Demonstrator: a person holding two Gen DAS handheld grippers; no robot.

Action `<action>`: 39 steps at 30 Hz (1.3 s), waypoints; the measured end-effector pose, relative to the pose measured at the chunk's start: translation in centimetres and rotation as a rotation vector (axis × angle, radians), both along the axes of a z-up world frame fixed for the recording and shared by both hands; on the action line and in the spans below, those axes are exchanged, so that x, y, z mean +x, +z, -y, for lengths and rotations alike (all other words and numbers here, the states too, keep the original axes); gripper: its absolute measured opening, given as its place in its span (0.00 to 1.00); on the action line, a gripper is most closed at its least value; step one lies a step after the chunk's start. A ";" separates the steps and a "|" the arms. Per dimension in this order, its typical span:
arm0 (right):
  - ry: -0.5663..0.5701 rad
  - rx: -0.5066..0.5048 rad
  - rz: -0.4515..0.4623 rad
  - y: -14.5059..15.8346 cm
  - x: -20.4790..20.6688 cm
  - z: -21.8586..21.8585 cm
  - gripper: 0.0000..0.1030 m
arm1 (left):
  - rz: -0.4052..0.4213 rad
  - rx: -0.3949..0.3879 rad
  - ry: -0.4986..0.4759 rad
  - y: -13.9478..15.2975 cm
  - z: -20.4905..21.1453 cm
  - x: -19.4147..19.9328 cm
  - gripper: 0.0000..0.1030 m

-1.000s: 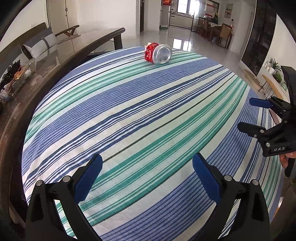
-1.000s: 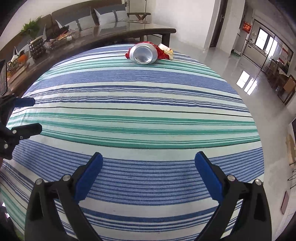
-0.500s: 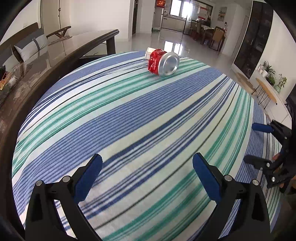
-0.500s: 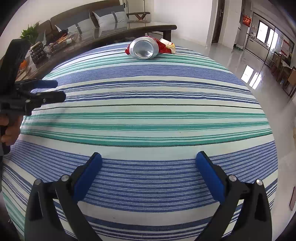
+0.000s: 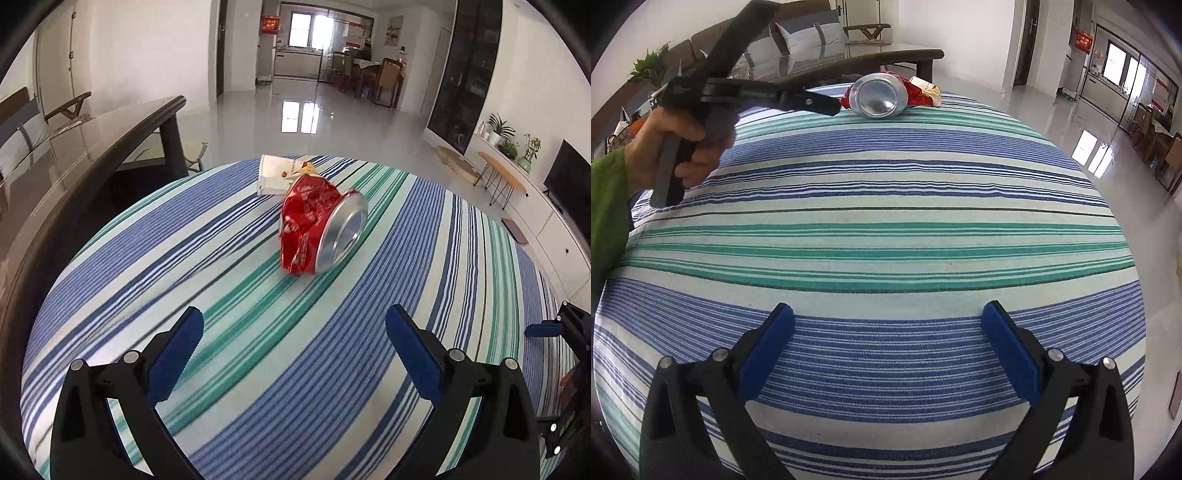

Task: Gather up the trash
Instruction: 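Grasp the red crushed can with the left tool and lift it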

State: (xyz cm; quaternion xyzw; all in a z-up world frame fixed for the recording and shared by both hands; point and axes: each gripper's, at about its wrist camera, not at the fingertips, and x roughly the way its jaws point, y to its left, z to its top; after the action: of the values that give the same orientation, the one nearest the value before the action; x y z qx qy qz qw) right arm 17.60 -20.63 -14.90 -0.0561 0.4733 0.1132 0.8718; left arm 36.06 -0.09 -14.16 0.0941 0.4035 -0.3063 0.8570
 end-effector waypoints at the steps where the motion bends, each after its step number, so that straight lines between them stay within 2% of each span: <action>1: 0.000 0.000 0.000 0.0 0.0 0.0 0.95 | 0.004 0.010 -0.006 0.0 0.6 1.0 0.95; 7: 0.000 0.000 0.000 0.0 0.0 0.0 0.95 | -0.009 0.030 -0.081 -0.6 3.7 4.8 0.95; 13: 0.000 0.000 0.000 0.0 0.0 0.0 0.96 | 0.009 0.016 -0.119 -1.0 5.4 6.3 0.93; 15: 0.000 -0.001 0.000 0.0 0.0 0.0 0.95 | -0.012 -0.017 -0.133 -1.1 5.3 6.4 0.67; 16: 0.000 -0.001 0.000 0.0 0.0 0.0 0.96 | -0.036 -0.043 -0.133 -1.1 5.0 6.4 0.60; 20: -0.001 -0.001 0.000 0.0 0.0 0.0 0.96 | 0.002 -0.018 -0.089 -0.4 3.6 3.1 0.60; 22: -0.001 -0.001 0.000 0.0 0.0 0.0 0.96 | 0.011 0.006 -0.028 0.2 1.8 0.7 0.60; 25: -0.001 -0.002 0.000 0.0 0.0 0.0 0.96 | -0.035 0.046 0.094 0.5 -1.7 -3.0 0.60; 28: -0.001 -0.004 0.000 0.0 -0.1 -0.1 0.95 | -0.100 0.044 0.214 0.2 -5.4 -6.4 0.60; 30: -0.001 -0.004 0.000 0.0 -0.1 -0.1 0.95 | -0.113 0.040 0.265 -0.1 -6.8 -8.4 0.60; 34: -0.001 -0.004 0.000 0.0 -0.1 -0.1 0.95 | -0.059 0.056 0.308 -0.3 -7.0 -11.2 0.61; 36: -0.002 -0.004 0.000 0.0 -0.1 -0.2 0.95 | -0.060 0.057 0.321 -0.6 -6.7 -11.6 0.64; 38: -0.002 -0.004 0.000 0.0 -0.1 -0.1 0.95 | -0.074 0.033 0.335 -0.9 -6.6 -11.8 0.77; 39: -0.002 -0.004 0.000 0.0 -0.1 -0.2 0.95 | -0.077 0.030 0.344 -1.1 -6.5 -11.8 0.80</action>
State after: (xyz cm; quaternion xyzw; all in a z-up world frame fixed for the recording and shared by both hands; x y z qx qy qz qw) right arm 17.48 -20.48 -14.93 -0.0575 0.4736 0.1115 0.8718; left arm 24.21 6.40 -15.25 0.0247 0.4507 -0.1526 0.8792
